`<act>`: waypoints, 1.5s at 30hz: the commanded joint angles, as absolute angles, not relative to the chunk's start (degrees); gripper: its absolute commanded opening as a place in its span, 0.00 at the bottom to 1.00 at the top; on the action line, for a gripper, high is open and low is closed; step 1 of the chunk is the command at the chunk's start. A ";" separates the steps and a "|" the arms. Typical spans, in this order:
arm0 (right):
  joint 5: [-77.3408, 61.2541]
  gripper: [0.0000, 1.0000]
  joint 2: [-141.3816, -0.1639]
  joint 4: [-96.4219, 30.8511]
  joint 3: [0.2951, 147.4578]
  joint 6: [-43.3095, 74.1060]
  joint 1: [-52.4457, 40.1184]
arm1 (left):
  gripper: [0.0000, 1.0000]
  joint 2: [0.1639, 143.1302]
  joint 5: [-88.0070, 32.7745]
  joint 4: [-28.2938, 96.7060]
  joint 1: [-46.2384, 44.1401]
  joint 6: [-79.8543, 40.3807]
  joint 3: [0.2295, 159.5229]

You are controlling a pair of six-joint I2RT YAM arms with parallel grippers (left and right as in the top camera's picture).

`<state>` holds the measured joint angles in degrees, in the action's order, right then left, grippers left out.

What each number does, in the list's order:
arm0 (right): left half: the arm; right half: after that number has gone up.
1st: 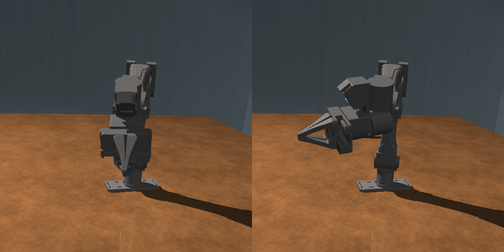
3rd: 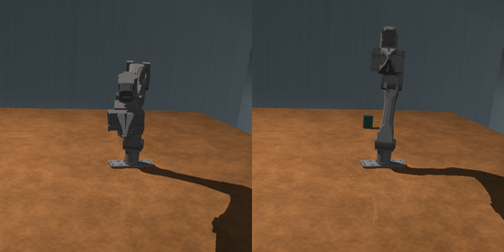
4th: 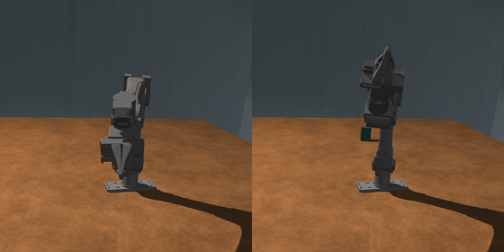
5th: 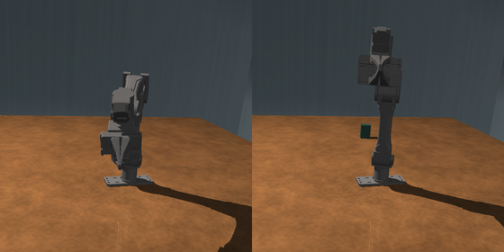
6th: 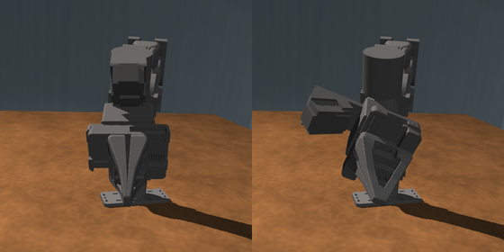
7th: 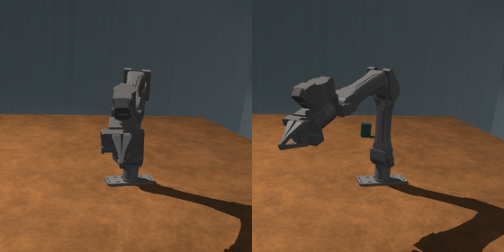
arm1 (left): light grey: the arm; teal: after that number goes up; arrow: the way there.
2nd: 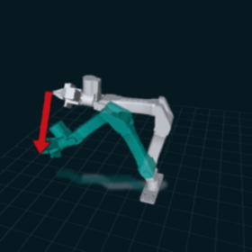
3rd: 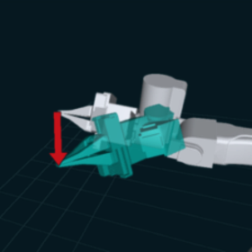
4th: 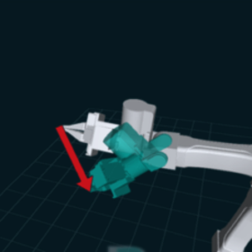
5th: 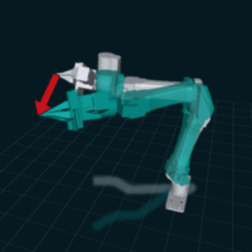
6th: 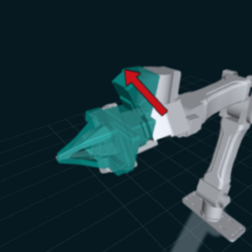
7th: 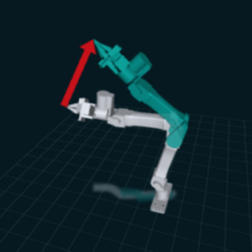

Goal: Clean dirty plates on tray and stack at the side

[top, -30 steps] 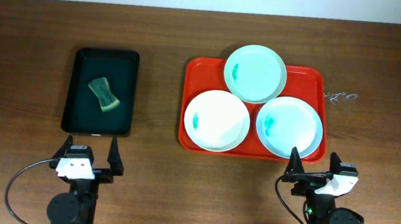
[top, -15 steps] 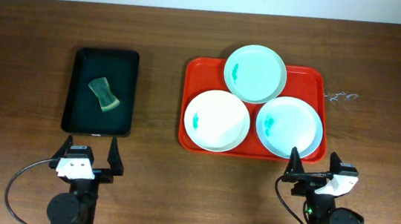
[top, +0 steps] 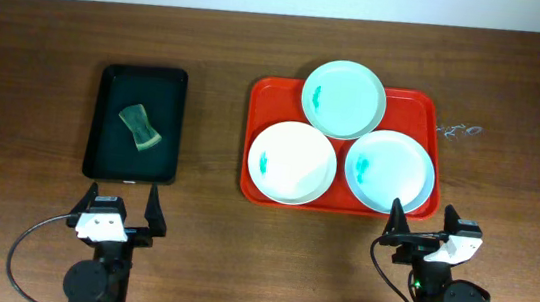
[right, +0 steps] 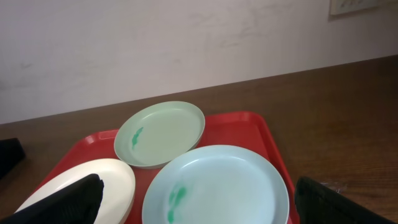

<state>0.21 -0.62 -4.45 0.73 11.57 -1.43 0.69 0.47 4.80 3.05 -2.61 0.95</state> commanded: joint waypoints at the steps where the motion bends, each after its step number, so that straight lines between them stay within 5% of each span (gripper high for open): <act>1: 0.69 0.99 -0.21 -4.71 0.32 11.00 -1.06 | 0.99 0.34 0.89 4.80 3.14 -1.69 0.51; 3: 0.69 0.98 -0.21 -4.71 0.32 11.00 -1.06 | 0.99 0.34 -9.63 3.25 3.09 -5.93 0.54; 6: 0.69 0.99 -0.21 -4.71 0.32 11.00 -1.06 | 0.99 0.34 -29.89 -21.19 3.09 -7.27 0.54; 8: 0.69 0.98 -0.21 -4.71 0.32 11.00 -1.06 | 0.99 0.34 -30.63 -38.19 3.09 -7.27 0.75; 10: 0.69 0.98 -0.21 -4.71 0.32 11.00 -1.06 | 0.99 0.43 -27.49 -39.86 3.11 -7.25 2.92; 14: 0.69 0.99 -0.21 -4.71 0.32 11.00 -1.06 | 0.99 11.64 -23.53 -26.39 3.14 1.78 16.80; 16: 0.69 0.98 -0.21 -4.71 0.32 11.00 -1.06 | 0.99 33.85 -12.12 0.40 3.14 4.64 39.70; 18: 0.69 0.99 -0.21 -4.71 0.32 11.00 -1.06 | 0.99 46.37 -12.19 13.47 3.14 10.17 51.86; 23: 0.69 0.98 -0.21 -4.71 0.32 11.00 -1.06 | 0.99 82.46 -7.70 43.18 7.38 -1.78 84.07; 35: 0.69 0.98 -0.21 -4.71 0.32 11.00 -1.06 | 0.98 119.04 -1.63 40.62 8.58 -18.68 89.56; 40: 0.69 0.98 -0.21 -4.71 0.32 11.00 -1.06 | 0.79 125.29 0.93 38.28 8.54 -20.36 89.49; 42: 0.69 0.98 -0.21 -4.71 0.32 11.00 -1.06 | 0.54 126.63 0.89 38.17 8.54 -20.36 89.32; 43: 0.69 0.99 -0.21 -4.69 0.32 11.00 -1.06 | 0.38 126.63 0.89 38.24 8.54 -20.36 89.30; 44: 0.69 0.98 -0.21 -4.71 0.32 11.00 -1.06 | 0.10 126.63 0.91 38.17 8.54 -20.36 89.30; 45: 0.69 0.98 -0.21 -4.71 0.32 11.00 -1.06 | 0.00 126.63 0.91 38.17 8.54 -20.36 89.30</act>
